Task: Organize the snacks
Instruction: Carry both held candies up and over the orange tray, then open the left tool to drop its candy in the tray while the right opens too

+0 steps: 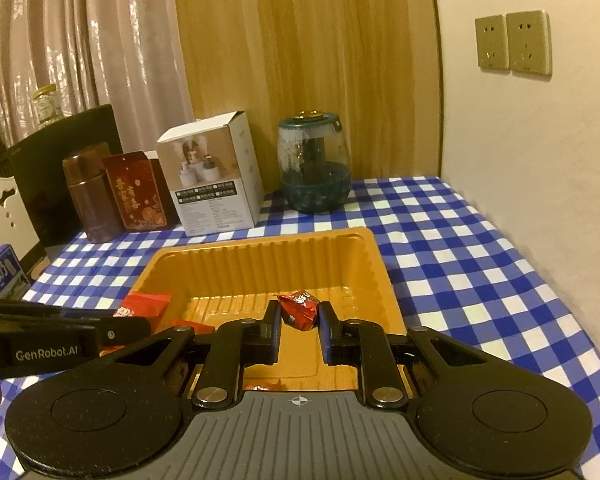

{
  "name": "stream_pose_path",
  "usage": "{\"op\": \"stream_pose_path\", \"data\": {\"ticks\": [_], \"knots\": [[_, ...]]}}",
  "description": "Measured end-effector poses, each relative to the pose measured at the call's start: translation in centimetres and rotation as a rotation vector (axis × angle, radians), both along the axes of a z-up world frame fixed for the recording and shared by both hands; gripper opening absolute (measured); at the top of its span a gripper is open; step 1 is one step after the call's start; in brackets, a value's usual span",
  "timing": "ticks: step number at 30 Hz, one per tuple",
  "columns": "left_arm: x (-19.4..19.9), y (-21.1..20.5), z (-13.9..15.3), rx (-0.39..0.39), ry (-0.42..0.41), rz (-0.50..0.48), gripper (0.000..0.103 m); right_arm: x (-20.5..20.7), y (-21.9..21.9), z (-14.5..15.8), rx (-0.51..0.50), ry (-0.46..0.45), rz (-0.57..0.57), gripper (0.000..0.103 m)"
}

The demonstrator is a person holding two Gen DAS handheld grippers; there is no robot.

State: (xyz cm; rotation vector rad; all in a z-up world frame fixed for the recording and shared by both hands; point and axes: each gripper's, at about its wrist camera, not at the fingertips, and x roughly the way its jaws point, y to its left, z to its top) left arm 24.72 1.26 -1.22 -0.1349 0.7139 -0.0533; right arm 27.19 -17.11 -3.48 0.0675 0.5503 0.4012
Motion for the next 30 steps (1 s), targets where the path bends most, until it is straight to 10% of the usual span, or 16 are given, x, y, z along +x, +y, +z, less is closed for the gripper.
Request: {"op": "stream_pose_path", "data": {"ticks": [30], "knots": [[1.9, 0.8, -1.8, 0.024, 0.012, 0.026, 0.045, 2.8, 0.2, -1.3, 0.041, 0.067, -0.007, 0.02]]}}
